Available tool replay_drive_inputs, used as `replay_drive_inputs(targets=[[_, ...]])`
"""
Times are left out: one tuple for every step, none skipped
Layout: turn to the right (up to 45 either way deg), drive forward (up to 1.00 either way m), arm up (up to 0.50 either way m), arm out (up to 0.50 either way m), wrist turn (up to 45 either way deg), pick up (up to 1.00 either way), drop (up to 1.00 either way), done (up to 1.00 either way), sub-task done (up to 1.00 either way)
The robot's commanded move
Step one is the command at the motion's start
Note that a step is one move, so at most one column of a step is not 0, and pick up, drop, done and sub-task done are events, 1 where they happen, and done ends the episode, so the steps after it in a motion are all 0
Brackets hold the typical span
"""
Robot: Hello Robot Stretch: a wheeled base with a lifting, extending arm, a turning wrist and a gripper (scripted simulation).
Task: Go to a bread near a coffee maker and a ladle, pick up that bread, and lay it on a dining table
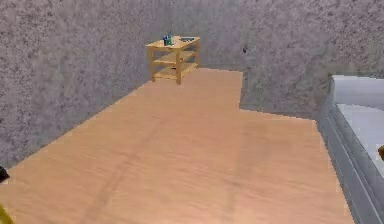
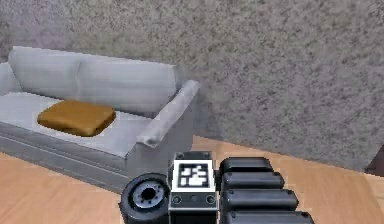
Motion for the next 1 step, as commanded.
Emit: replay_drive_inputs(targets=[[0.0, 0.65, 0.00, 0.00, 0.0, 0.00, 0.00, 0.00, 0.00]])
